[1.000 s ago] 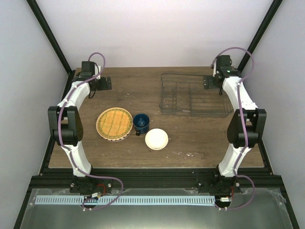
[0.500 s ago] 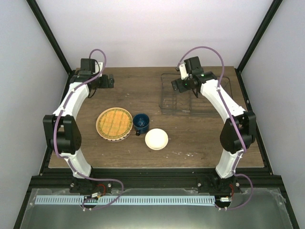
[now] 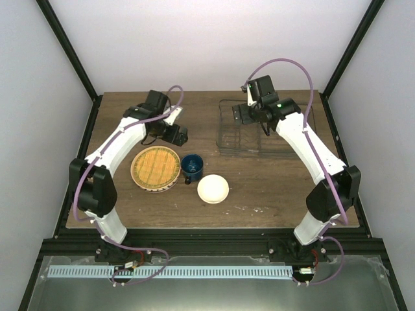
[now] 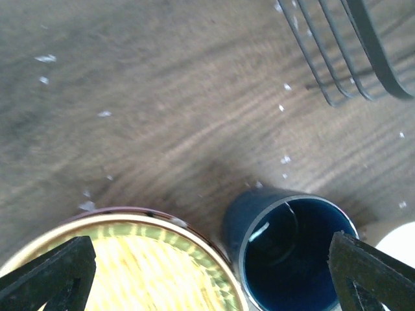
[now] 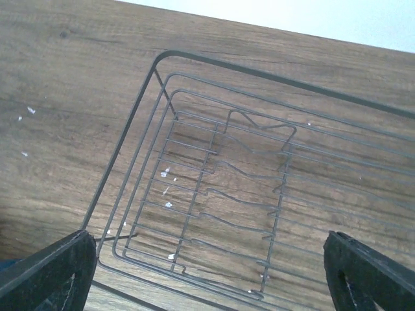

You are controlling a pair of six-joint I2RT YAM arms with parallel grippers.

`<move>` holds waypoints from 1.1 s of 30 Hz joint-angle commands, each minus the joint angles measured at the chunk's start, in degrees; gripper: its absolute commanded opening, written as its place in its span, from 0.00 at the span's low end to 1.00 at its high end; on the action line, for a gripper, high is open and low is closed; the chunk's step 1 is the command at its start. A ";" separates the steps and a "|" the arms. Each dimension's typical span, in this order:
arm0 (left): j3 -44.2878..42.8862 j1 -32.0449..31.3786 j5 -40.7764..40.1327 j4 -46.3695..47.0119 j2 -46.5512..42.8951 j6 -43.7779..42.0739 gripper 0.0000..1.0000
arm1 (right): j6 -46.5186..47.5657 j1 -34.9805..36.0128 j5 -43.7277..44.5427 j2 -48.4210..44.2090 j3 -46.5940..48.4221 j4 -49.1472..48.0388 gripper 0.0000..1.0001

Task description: Load the mixed dishes into the dish rack

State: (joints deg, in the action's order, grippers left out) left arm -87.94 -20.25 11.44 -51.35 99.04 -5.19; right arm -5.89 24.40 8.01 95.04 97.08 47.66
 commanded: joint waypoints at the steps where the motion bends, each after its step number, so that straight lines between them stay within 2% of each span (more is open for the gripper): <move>1: 1.94 -3.20 -1.24 -6.04 0.13 -0.97 0.99 | -7.91 -0.72 3.12 -1.46 3.93 4.51 0.97; 6: 4.74 -7.21 -1.98 -6.83 0.36 -0.60 0.96 | -11.66 -2.16 1.25 -3.73 2.20 5.63 0.94; 8: 5.48 -7.88 -2.38 -6.83 0.76 -0.27 0.91 | -12.45 -2.82 0.22 -5.38 0.50 5.10 0.94; 12: 5.08 -8.40 -4.16 -6.33 2.52 -0.23 0.84 | -12.87 -3.44 -1.13 -8.85 -3.70 3.81 0.94; 22: 3.23 -8.40 -5.02 -2.91 7.75 -1.90 0.76 | -13.43 -3.49 -0.40 -14.94 -11.15 3.77 0.94; 29: 2.79 -8.49 -1.88 -0.52 10.35 -2.75 0.62 | -14.40 -3.48 -0.67 -16.07 -12.58 4.38 0.95; 32: 2.77 -8.49 -0.86 0.20 11.39 -2.97 0.52 | -14.41 -3.48 -0.63 -16.06 -12.58 4.44 0.95; 33: 2.80 -8.49 -0.37 0.42 11.61 -2.97 0.46 | -14.39 -3.49 -0.61 -15.96 -12.58 4.48 0.96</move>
State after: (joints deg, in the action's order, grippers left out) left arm -84.01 -28.53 8.51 -52.75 108.97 -7.33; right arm -19.33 21.12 7.49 80.29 84.36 51.81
